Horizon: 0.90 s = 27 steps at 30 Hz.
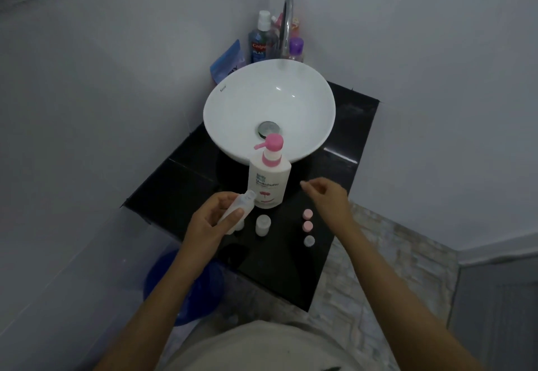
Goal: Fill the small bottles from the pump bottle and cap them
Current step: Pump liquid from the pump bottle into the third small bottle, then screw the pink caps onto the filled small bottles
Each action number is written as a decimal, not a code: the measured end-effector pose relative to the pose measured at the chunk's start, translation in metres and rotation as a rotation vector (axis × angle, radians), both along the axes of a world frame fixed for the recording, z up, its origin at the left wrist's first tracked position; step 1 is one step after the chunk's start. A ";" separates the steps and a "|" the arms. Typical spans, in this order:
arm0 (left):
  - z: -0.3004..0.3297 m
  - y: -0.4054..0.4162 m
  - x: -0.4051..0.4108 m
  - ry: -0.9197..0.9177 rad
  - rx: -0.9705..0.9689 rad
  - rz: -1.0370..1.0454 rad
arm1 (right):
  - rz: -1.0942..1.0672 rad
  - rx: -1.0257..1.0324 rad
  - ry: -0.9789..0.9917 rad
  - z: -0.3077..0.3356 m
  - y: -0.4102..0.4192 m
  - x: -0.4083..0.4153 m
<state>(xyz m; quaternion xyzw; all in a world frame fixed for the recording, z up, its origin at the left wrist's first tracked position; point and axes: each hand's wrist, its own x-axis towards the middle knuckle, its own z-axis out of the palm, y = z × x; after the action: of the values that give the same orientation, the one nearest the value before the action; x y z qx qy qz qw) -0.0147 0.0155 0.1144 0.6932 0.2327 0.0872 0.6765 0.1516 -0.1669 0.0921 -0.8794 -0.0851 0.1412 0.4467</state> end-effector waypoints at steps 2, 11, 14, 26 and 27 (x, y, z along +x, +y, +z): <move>-0.003 -0.003 -0.003 0.023 -0.009 -0.008 | 0.043 -0.225 0.021 -0.025 -0.006 0.003; -0.003 -0.012 -0.010 0.039 -0.009 -0.024 | 0.191 -0.667 0.077 -0.051 -0.001 0.012; -0.003 -0.013 -0.012 0.039 -0.003 -0.025 | 0.177 -0.652 0.108 -0.052 0.000 0.012; 0.005 -0.014 -0.011 0.013 -0.017 -0.050 | 0.011 -0.089 0.172 -0.021 -0.008 0.002; 0.006 -0.014 -0.010 0.008 -0.019 -0.056 | 0.024 0.022 0.199 -0.006 -0.009 -0.005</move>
<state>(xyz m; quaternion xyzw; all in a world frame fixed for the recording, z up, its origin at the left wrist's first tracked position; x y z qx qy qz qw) -0.0249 0.0012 0.1202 0.6933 0.2167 0.0632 0.6844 0.1463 -0.1760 0.0864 -0.8549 -0.0522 0.2322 0.4609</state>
